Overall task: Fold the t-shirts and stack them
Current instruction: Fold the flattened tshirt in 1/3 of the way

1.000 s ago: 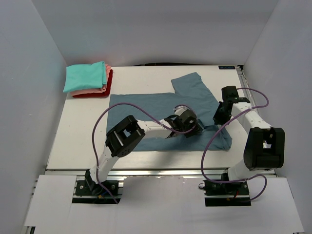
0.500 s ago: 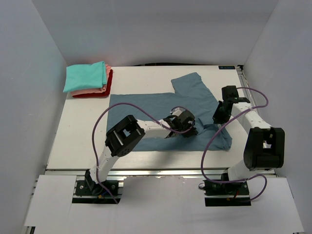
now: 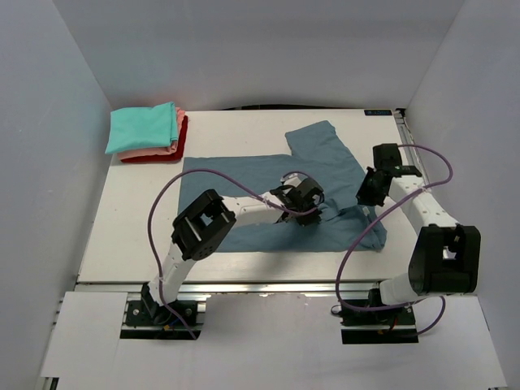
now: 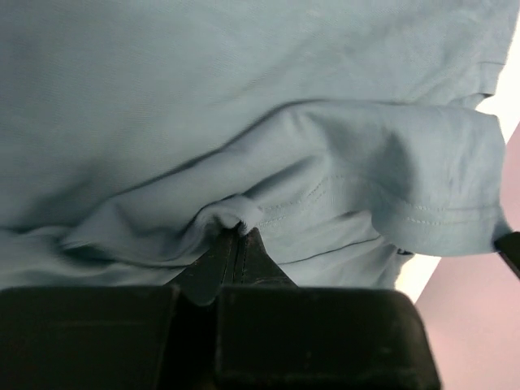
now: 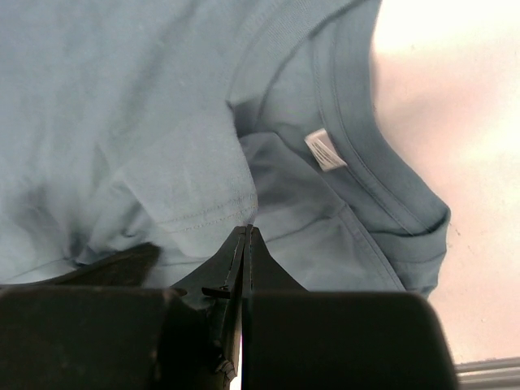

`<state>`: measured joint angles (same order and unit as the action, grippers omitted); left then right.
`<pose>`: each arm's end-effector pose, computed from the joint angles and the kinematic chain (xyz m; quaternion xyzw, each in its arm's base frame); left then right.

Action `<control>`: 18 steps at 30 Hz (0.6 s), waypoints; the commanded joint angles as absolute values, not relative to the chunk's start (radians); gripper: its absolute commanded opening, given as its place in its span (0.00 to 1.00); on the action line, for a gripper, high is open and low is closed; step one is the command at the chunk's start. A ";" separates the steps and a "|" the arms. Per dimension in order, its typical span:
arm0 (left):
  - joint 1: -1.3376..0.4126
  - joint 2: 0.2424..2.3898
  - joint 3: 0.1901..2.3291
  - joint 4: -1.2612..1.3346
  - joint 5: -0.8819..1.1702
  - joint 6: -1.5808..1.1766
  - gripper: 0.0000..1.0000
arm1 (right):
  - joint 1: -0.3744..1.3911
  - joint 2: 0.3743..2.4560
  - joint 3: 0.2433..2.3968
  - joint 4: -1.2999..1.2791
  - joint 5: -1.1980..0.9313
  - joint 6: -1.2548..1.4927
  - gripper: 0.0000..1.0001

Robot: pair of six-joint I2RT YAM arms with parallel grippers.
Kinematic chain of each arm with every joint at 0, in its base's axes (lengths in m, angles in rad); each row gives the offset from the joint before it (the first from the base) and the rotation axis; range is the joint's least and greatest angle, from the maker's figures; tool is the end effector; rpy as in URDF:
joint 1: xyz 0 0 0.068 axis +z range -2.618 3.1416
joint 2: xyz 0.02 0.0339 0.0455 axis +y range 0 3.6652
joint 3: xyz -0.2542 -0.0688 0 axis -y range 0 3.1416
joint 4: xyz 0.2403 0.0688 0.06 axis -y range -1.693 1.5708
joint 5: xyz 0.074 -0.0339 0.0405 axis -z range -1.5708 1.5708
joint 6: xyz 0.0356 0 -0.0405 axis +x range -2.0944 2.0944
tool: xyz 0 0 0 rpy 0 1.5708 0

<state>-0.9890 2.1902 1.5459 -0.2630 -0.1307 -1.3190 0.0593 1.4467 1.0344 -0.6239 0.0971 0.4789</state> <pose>0.2583 -0.3843 0.1380 -0.1759 0.9271 -0.2722 0.1880 0.2882 0.0137 0.2303 0.2132 0.9396 0.0250 0.2668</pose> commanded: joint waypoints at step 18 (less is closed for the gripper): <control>-0.963 1.956 1.397 -0.319 -0.086 -1.207 0.00 | 0.049 1.387 0.896 -0.644 0.212 0.466 0.00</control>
<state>-0.9642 2.0438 1.4147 -0.3218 -0.1040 -1.2221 0.0582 1.4189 0.9039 -0.6334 0.1703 0.4717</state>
